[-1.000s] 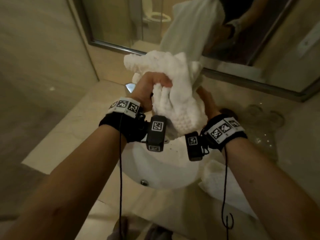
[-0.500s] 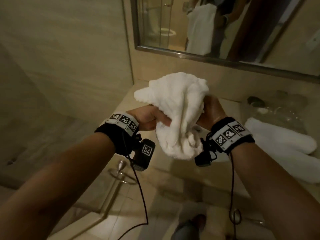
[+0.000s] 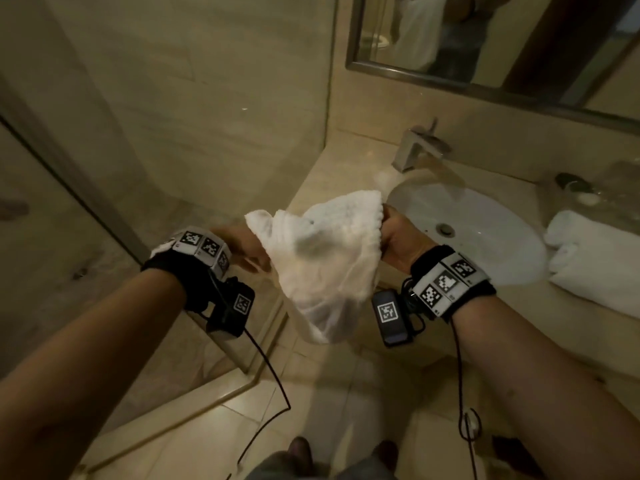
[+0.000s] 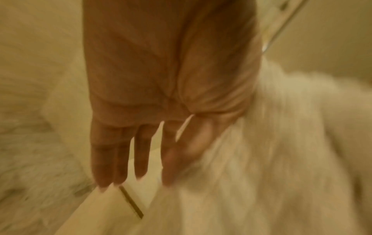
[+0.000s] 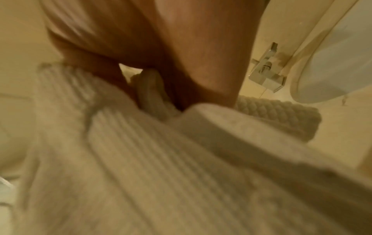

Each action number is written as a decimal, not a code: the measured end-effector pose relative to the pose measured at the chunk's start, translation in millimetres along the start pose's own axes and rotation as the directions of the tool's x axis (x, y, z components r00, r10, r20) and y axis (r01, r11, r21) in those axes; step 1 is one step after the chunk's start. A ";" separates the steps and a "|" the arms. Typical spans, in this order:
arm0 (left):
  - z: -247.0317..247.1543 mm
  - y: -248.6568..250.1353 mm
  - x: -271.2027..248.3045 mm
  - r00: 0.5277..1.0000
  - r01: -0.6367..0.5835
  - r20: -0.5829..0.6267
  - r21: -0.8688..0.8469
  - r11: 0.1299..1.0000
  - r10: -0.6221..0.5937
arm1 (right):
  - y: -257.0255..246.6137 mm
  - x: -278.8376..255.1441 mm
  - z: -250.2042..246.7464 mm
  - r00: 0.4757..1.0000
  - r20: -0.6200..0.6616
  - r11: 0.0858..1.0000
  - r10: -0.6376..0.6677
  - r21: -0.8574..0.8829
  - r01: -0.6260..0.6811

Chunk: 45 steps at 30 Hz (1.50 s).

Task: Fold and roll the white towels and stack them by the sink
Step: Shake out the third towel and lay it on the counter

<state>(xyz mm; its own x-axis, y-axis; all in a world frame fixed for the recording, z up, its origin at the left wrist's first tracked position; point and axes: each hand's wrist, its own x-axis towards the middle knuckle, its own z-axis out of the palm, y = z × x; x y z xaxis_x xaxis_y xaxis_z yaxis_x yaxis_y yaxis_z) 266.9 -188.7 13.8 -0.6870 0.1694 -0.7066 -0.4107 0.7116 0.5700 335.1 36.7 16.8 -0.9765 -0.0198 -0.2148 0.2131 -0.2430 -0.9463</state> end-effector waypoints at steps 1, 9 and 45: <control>-5.8 -6.8 4.7 0.999 -0.027 -0.026 -0.088 0.996 0.025 | 3.4 2.0 2.3 1.000 -0.010 0.991 -0.005 -0.132 0.004; 4.6 12.7 5.7 0.912 -0.049 0.357 -0.394 0.918 0.202 | 10.6 -15.7 42.4 0.975 0.148 0.744 0.166 -0.667 -0.026; 35.6 12.3 41.4 0.970 -0.223 -0.022 0.297 0.928 0.240 | 15.4 -8.9 -3.6 0.893 -0.350 0.950 0.284 -0.021 -0.311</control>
<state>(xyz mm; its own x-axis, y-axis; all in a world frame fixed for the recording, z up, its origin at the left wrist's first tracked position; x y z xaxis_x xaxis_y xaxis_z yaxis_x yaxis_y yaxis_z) 254.8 -148.6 -23.4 -0.7783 0.3208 -0.5398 -0.0497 0.8255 0.5623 347.2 36.6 3.3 -0.7992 0.2528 -0.5454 0.5067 -0.2047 -0.8374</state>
